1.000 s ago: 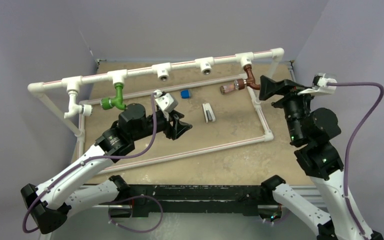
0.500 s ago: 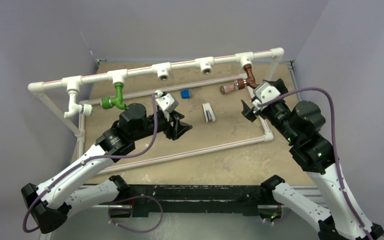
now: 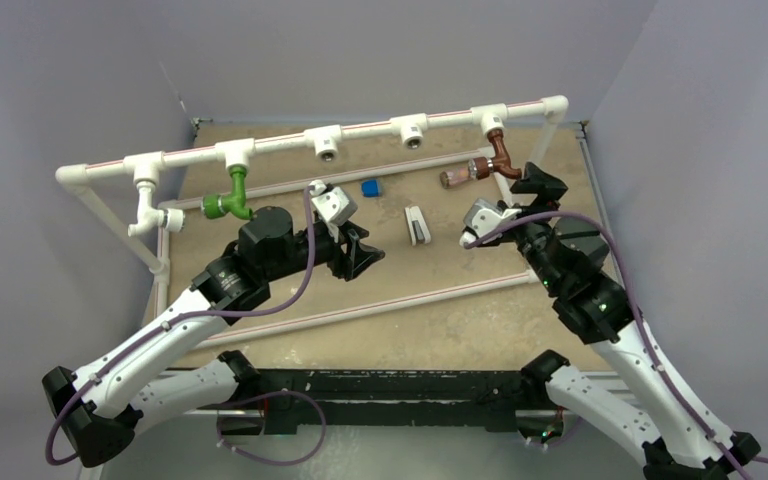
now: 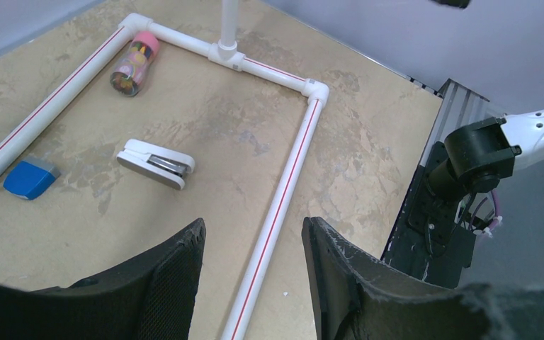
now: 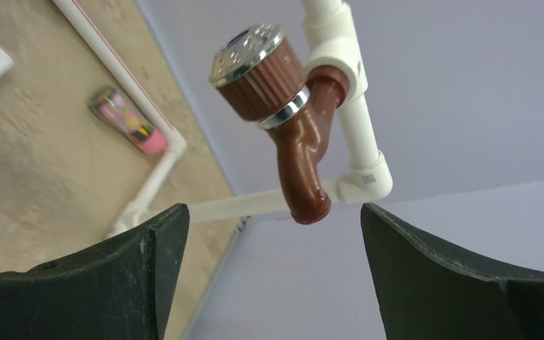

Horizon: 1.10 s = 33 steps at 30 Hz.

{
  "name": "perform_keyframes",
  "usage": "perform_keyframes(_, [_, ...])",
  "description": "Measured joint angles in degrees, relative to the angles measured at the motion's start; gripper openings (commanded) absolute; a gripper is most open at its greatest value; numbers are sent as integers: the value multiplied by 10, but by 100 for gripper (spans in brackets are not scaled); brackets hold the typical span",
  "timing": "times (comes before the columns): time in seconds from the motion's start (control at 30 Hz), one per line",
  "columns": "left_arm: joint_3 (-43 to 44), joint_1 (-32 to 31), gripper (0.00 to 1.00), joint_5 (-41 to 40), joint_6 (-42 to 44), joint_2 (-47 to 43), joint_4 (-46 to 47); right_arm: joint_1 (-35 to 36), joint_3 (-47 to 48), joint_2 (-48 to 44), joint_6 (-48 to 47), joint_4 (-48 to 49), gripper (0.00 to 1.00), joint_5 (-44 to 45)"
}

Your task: Install the water faucets

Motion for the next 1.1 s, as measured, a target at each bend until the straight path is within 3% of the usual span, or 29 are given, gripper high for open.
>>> perform_keyframes(0.23, [0,0,51,0,0,0,0,0,-112,-24,-165,161,93,71])
perform_keyframes(0.47, [0,0,51,0,0,1,0,11,-141,-10,-257,296,93,99])
perform_keyframes(0.83, [0,0,51,0,0,6,-1,33,-141,54,-290,380,83,116])
perform_keyframes(1.1, [0,0,51,0,0,6,-1,33,-141,84,-282,403,66,129])
